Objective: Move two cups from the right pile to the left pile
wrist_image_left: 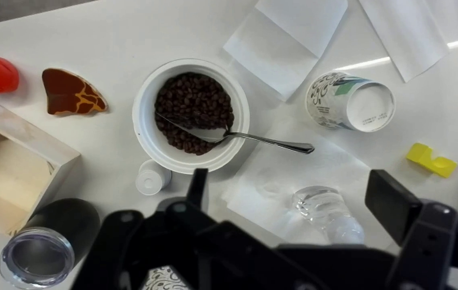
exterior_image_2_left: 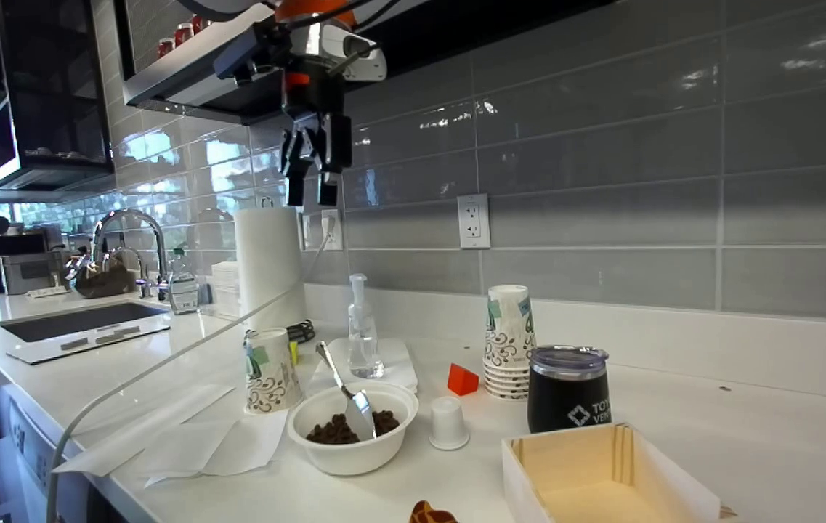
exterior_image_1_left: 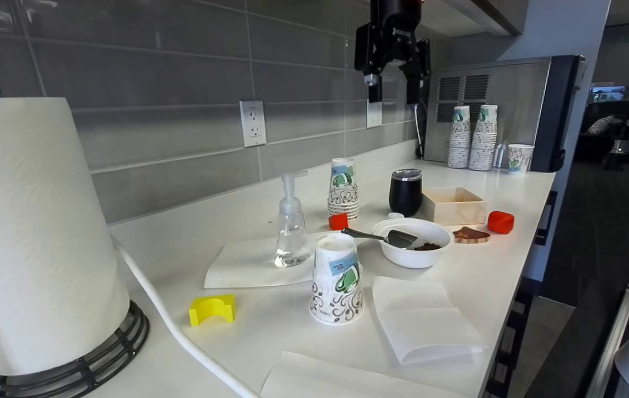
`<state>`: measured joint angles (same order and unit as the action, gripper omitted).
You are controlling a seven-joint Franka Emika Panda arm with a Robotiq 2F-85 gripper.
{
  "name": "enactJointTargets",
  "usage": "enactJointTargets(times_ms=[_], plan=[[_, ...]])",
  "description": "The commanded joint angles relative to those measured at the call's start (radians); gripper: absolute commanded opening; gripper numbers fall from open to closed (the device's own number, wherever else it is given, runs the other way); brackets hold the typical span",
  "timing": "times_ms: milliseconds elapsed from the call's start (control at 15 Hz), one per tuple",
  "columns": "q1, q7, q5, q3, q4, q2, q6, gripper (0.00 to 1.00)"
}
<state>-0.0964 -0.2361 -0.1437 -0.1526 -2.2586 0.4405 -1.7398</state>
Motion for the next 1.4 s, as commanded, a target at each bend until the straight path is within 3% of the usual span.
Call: enactJointTargets(times_ms=[0, 467, 867, 1333], plan=[[0.028, 0.006, -0.01, 0.035, -0.059, 0.0, -0.041, 1.0], [0.049, 0.049, -0.077, 0.1, -0.087, -0.108, -0.242, 1.0], [0.05, 0.034, -0.124, 0.115, -0.005, -0.245, -0.407, 1.0], [0.074, -0.065, -0.083, 0.115, 0.086, -0.388, -0.577, 1.0]])
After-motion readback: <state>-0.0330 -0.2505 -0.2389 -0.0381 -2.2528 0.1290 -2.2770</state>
